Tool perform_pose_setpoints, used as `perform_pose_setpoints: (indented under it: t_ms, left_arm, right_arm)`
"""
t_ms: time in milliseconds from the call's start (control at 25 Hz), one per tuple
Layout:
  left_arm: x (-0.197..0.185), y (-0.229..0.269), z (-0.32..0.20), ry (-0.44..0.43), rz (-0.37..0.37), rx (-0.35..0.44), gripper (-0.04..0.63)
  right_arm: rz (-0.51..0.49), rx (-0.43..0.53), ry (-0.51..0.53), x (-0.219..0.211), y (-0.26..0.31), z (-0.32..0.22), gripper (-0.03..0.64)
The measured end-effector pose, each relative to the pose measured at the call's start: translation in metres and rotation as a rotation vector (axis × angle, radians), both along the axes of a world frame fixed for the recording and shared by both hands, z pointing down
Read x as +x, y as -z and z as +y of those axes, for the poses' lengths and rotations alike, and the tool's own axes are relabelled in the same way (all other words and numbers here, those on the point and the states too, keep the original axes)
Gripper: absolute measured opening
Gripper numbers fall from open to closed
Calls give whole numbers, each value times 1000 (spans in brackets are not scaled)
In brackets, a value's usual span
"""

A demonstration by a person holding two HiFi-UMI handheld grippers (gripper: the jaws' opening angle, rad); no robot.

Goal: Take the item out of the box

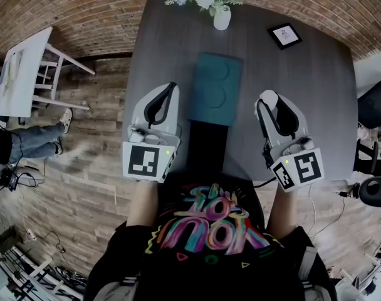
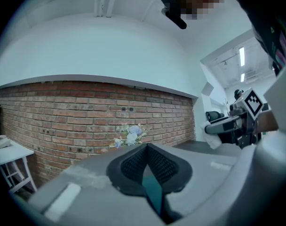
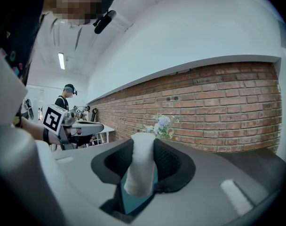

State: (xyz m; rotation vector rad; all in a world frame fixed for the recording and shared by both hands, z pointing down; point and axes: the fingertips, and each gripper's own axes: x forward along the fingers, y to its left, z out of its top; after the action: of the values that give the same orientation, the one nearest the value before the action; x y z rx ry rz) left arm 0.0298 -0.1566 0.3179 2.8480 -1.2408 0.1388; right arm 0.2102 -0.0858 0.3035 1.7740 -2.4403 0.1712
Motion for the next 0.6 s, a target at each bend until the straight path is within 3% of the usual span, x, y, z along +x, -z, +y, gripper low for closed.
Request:
perform_pose_setpoints:
  t_ms: [600]
  left_arm:
    - [-1, -1, -3, -5, 8, 20, -2]
  right_arm:
    - [0, 1, 14, -4, -2, -3, 132]
